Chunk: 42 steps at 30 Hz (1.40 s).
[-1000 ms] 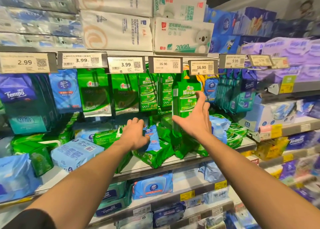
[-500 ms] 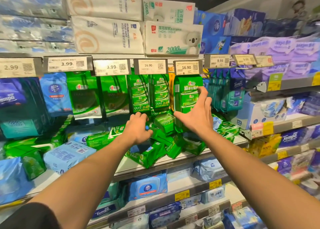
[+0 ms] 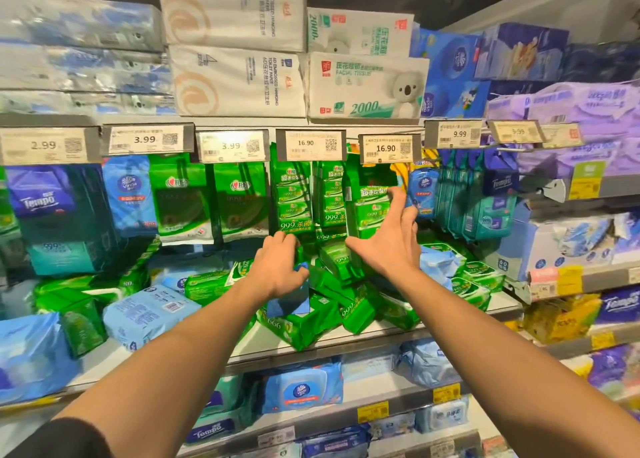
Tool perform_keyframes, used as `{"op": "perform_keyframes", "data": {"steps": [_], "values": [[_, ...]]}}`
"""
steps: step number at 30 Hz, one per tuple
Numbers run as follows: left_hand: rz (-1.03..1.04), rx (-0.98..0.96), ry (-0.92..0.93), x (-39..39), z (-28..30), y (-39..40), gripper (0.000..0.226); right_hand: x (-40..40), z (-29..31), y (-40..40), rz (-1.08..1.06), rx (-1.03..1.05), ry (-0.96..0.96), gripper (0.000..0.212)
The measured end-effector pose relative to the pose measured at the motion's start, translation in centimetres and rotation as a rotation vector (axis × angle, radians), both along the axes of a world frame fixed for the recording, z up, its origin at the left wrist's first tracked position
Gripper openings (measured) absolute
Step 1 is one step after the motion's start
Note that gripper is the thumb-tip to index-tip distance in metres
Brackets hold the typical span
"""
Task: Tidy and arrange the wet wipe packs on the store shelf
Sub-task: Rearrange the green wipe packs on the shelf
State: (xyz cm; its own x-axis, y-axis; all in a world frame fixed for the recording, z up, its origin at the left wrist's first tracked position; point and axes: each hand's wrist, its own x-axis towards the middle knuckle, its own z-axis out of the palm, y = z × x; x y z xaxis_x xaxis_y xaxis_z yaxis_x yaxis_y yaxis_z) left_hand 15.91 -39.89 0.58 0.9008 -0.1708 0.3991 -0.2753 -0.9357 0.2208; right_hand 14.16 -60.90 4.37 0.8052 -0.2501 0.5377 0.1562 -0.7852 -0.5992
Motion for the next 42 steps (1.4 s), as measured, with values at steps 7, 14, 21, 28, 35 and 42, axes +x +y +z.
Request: {"op": "perform_keyframes", "data": {"steps": [7, 14, 21, 28, 35, 42], "values": [[0.028, -0.027, 0.023, 0.8, -0.7, 0.6, 0.054, 1.6, -0.8, 0.4, 0.023, 0.012, 0.027, 0.109], [0.035, -0.028, 0.025, 1.2, -1.1, 1.1, 0.053, 0.8, -2.4, 0.3, 0.003, 0.078, -0.071, 0.106], [-0.017, 0.033, 0.046, 0.9, -1.8, -0.6, 0.055, -1.7, -3.0, -0.7, -0.036, 0.091, -0.153, 0.102], [-0.064, 0.012, 0.027, 0.8, -1.6, -2.4, 0.062, -3.0, -1.4, -0.6, -0.05, 0.111, -0.207, 0.102], [-0.055, 0.014, 0.025, 0.5, -1.9, -2.2, 0.063, -2.2, -1.2, -0.6, -0.043, 0.041, -0.147, 0.101], [-0.013, 0.013, 0.009, 0.7, -2.0, -0.8, 0.055, 0.2, -1.2, -0.3, -0.036, 0.039, -0.095, 0.102]]}}
